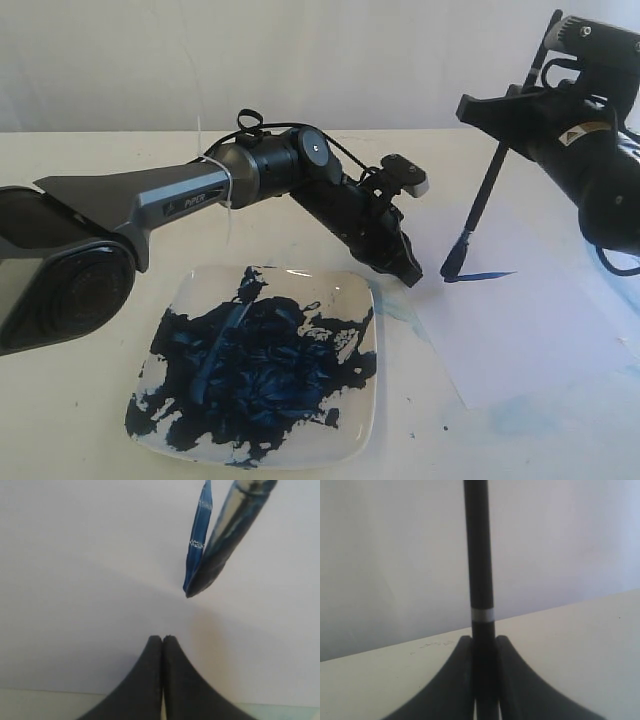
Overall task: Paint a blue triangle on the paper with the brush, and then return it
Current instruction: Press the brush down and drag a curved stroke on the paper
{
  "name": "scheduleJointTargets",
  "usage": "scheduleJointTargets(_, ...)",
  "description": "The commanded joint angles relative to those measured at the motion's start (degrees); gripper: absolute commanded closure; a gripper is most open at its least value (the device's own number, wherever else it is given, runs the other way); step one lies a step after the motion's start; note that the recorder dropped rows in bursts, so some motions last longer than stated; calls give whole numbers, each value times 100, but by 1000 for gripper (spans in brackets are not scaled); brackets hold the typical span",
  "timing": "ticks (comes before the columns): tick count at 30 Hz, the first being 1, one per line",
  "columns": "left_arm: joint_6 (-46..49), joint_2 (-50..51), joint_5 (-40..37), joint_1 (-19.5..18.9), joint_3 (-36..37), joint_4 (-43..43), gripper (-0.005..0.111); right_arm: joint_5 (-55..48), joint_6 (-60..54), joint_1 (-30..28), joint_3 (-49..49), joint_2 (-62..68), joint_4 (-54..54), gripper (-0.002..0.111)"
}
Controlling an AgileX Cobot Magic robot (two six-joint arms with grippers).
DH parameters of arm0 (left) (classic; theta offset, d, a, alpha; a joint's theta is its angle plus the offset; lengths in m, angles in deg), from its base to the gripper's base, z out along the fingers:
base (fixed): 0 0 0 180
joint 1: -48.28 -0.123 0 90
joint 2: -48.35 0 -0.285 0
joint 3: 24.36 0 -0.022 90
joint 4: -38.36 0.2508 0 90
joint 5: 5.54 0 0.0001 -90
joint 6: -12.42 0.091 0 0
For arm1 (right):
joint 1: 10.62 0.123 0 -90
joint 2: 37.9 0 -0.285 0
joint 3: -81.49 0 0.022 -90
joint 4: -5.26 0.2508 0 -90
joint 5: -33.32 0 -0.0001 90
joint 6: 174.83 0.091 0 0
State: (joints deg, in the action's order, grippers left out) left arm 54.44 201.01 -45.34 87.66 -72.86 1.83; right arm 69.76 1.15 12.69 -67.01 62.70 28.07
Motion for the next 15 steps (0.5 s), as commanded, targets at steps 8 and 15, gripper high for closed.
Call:
scheduleJointTargets(8,-12,52,-527,9,35,347,107,126,-86,4,13,116,57,108)
scheduleJointTargets(15,-23,52,-525,9,35,381,107,85,-86,4,13,116,68,108)
